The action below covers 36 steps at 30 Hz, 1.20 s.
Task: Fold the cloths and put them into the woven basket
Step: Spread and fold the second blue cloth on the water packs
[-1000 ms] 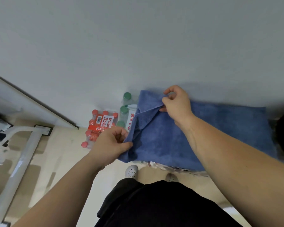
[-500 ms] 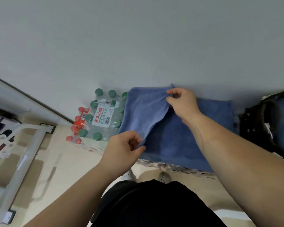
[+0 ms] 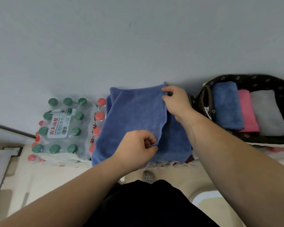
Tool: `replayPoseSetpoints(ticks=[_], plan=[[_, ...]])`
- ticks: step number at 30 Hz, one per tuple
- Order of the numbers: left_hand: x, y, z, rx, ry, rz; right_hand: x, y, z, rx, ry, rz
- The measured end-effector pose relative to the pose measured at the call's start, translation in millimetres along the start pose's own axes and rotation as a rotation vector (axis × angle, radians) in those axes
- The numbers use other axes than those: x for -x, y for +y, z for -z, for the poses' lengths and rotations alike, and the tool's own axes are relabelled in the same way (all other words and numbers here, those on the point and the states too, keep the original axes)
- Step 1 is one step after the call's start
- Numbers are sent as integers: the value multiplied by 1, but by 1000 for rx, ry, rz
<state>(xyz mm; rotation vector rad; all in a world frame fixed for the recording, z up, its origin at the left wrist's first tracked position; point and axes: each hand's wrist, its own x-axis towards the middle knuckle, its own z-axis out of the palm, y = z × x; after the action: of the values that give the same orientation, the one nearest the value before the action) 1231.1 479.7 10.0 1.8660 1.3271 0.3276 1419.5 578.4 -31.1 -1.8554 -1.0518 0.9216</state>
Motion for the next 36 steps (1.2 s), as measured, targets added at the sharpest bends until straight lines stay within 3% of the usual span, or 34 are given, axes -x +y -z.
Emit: replayPoseSetpoints(ticks=[8,13,18,22,26,31,36], plan=[[-18,17,-39,28,-86,-15,13,6,19,167,-20,-1],[-19,28,-45,92,-261,-57,10,4,21,399,2,32],[-11,1,-12,137,44,40,29,-5,-6,786,-82,112],[6,-45,27,100,368,252,45,-24,-45,811,-162,425],[32,-91,50,134,570,484,42,-49,-90,843,-351,564],[61,-110,43,126,493,625,26,-69,-128,1096,-519,707],[64,-111,28,27,320,547,14,-83,-141,1290,-458,858]])
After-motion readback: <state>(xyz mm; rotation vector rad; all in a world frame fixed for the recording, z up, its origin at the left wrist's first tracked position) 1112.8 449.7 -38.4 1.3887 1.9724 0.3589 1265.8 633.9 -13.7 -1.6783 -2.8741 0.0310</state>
